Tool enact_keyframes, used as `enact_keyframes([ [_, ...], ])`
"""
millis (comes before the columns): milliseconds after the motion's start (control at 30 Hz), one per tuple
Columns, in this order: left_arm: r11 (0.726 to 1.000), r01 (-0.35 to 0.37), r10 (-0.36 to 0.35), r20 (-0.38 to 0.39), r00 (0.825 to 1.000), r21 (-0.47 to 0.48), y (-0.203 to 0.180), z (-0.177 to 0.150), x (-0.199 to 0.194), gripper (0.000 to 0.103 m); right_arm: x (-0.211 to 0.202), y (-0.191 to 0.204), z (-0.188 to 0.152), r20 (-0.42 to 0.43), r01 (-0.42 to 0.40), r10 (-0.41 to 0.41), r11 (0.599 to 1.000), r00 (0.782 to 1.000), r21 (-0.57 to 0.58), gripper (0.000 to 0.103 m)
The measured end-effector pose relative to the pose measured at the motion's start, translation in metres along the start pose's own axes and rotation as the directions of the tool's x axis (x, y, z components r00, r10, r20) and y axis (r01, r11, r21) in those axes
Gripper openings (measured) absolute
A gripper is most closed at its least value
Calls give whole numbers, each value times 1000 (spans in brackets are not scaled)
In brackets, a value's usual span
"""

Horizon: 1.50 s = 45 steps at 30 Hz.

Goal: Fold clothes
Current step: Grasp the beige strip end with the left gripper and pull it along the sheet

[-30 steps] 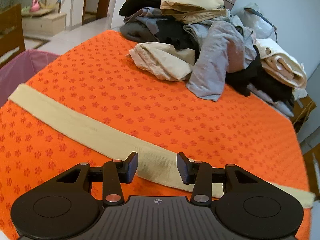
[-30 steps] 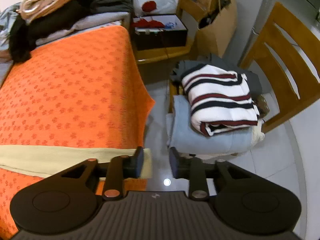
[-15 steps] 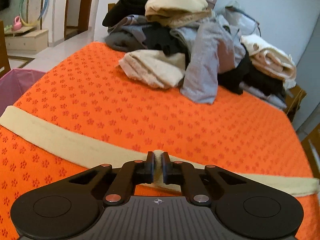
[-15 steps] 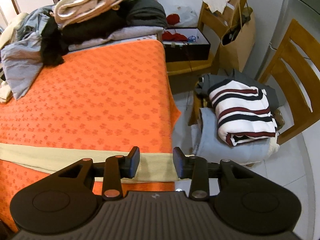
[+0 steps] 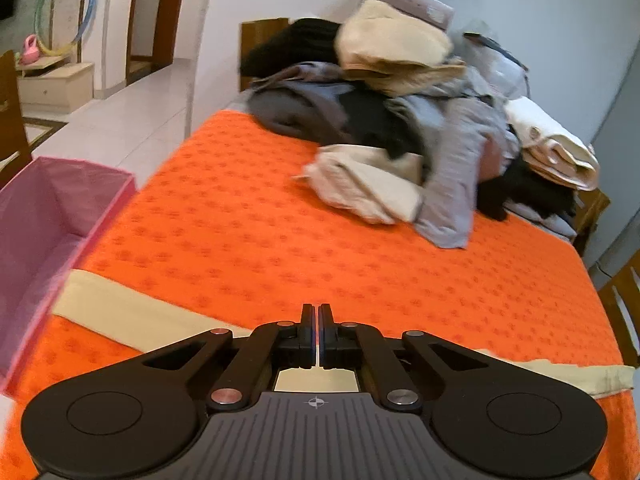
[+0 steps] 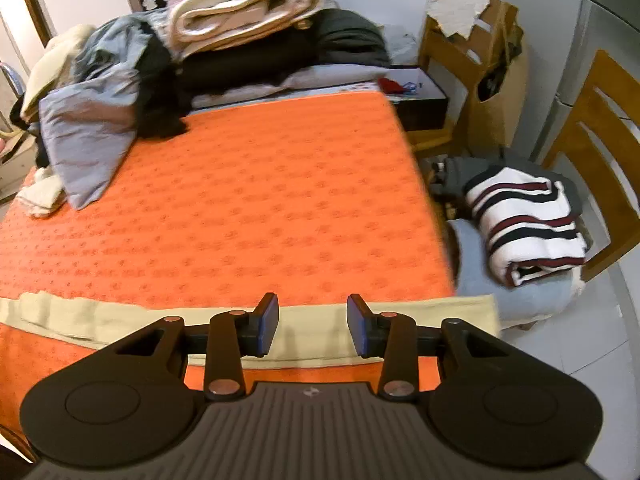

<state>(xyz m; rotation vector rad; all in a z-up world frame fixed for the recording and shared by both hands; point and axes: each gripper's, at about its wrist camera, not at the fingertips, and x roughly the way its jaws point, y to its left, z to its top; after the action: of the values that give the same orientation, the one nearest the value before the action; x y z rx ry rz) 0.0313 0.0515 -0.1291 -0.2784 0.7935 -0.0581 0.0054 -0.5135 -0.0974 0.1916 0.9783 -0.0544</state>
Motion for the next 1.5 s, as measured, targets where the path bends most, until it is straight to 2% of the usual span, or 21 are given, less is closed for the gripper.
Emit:
enact_keyframes([
  [167,998,61,-62,-71,996,-24,31,6,1,8,3,41,-8,-12,-11,11,1000,1000,-5,44],
  [233,995,93,-95,-89,992,-22,31,5,4,19,4,50,-10,-17,-18,18,1000,1000,-5,44],
  [300,992,123,-124,-97,988,-16,24,2,7,31,5,59,-13,-22,-25,25,1000,999,-5,47],
  [433,985,173,-173,-112,979,-9,2,-6,15,35,6,76,-17,-32,-40,40,999,999,-5,50],
  [600,978,207,-205,-131,970,5,-30,-17,26,36,4,64,-18,-45,-54,53,998,998,-12,50],
  [833,985,171,-165,-145,976,33,-62,-33,43,36,2,31,-18,-53,-57,56,998,997,-17,50],
  [967,988,128,-119,-106,987,88,-75,-38,46,35,2,13,-21,-58,-56,55,998,997,-23,51],
  [1000,988,119,-110,-97,989,95,-78,-39,46,32,1,8,-22,-59,-55,53,998,997,-23,51],
  [1067,989,110,-102,-82,991,103,-82,-42,47,17,1,0,-24,-61,-52,50,998,997,-25,51],
  [1133,989,89,-82,-59,995,116,-87,-47,46,15,1,-7,-25,-63,-51,49,998,997,-27,51],
  [1200,990,73,-68,-45,997,119,-89,-49,44,7,0,-12,-26,-62,-50,48,998,997,-33,51],
  [1500,999,16,-18,86,996,31,-75,-32,1,5,-2,-15,-27,-58,-51,49,998,997,-41,51],
])
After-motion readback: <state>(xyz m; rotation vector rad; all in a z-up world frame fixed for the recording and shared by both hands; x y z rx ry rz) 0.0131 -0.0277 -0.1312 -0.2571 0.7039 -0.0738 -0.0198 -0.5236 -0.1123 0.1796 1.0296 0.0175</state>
